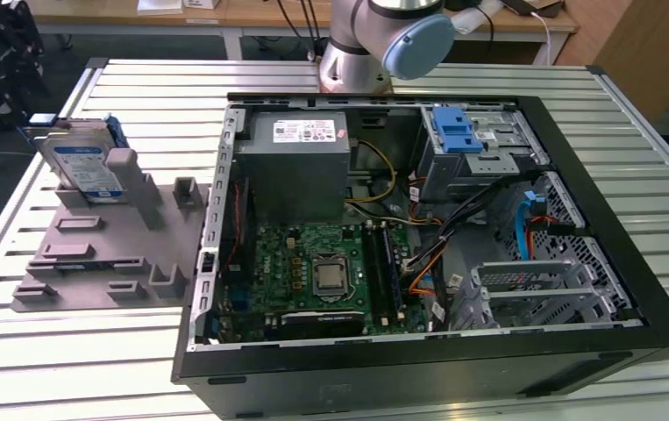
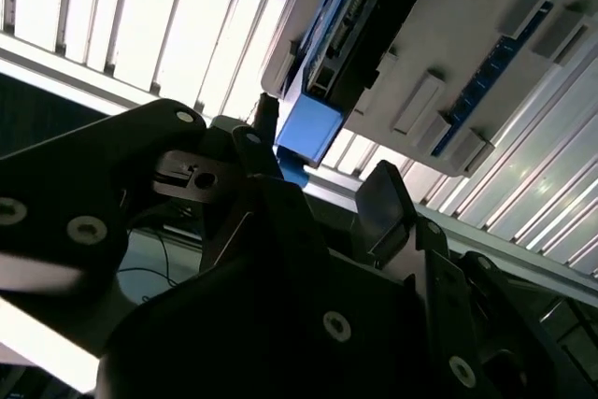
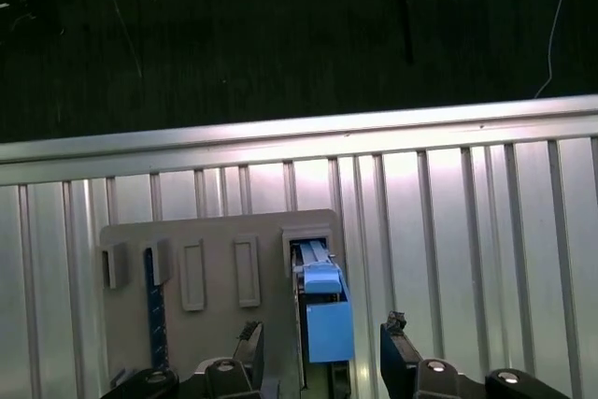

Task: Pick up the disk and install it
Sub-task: 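Pick up the disk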

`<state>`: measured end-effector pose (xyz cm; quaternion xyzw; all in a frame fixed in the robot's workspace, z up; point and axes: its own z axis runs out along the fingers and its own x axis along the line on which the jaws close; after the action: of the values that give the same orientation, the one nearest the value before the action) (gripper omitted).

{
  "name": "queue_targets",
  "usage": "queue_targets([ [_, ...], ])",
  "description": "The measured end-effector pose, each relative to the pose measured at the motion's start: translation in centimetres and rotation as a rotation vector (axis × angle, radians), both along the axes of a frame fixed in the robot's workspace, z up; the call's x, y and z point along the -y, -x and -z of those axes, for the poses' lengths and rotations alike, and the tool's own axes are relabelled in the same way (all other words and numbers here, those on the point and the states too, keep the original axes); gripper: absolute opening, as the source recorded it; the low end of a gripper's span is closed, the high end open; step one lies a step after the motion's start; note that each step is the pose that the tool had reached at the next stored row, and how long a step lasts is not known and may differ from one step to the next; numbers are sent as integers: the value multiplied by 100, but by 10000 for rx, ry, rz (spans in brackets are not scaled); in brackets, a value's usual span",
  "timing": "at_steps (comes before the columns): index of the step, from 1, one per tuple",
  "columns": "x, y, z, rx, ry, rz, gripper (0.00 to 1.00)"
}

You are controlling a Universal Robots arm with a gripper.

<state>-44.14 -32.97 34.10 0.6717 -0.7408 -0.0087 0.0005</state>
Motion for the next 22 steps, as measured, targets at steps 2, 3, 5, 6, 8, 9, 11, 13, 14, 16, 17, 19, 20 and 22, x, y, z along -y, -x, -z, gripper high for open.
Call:
queue_targets([
  [2, -1, 0, 26, 6, 4, -3, 60],
  [3, -1, 0, 37, 13, 8, -3, 60],
  [5, -2, 0, 56, 26, 11, -3, 60],
  [6, -2, 0, 65, 27, 11, -3, 60],
  [8, -2, 0, 84, 40, 12, -3, 60],
  [9, -2, 0, 91, 47, 12, -3, 60],
  [11, -2, 0, 107, 59, 11, -3, 60],
  [13, -2, 0, 122, 70, 11, -4, 60],
  [14, -2, 0, 129, 74, 12, -5, 60],
  [16, -2, 0, 144, 80, 11, -5, 60],
  [17, -2, 0, 151, 83, 11, -5, 60],
  [19, -2, 0, 167, 87, 11, -5, 60],
  [20, -2, 0, 176, 90, 11, -5, 60],
  [22, -2, 0, 191, 92, 11, -5, 60],
])
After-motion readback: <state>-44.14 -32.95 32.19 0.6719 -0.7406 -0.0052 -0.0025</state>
